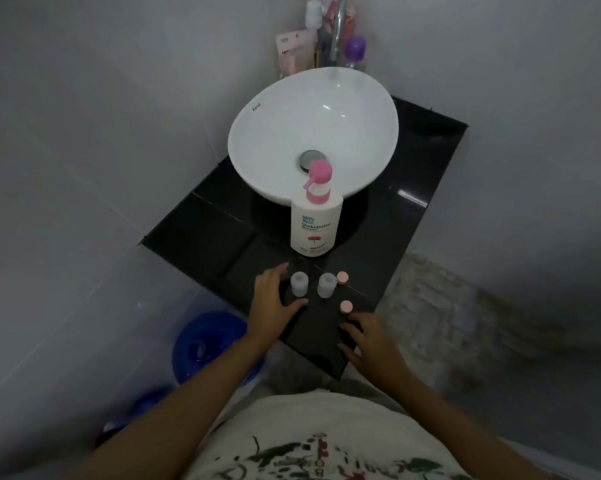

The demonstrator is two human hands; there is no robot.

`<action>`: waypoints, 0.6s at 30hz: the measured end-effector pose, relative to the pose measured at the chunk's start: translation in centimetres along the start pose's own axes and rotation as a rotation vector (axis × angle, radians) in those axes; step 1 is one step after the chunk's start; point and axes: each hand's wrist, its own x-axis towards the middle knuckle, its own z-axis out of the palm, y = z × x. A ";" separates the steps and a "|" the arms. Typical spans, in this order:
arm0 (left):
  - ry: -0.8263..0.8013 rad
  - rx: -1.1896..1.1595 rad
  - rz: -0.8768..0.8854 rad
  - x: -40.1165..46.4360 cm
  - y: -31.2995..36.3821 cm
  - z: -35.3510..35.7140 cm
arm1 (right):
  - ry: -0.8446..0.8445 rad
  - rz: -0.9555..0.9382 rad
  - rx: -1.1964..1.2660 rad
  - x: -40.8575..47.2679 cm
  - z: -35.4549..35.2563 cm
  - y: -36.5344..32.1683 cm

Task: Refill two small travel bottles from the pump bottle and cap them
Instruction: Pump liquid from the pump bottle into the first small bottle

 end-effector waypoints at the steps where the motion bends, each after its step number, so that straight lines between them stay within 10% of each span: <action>1: -0.004 0.002 0.003 0.3 0.1 0.0 | -0.005 -0.005 -0.018 0.0 0.2 0.2; 8: 0.020 -0.063 -0.061 0.2 0.5 -1.1 | 0.031 -0.051 0.022 0.7 -1.6 -0.4; 18: 0.117 -0.214 0.056 0.5 5.2 -5.7 | 0.765 -0.082 0.415 17.4 -18.9 -7.5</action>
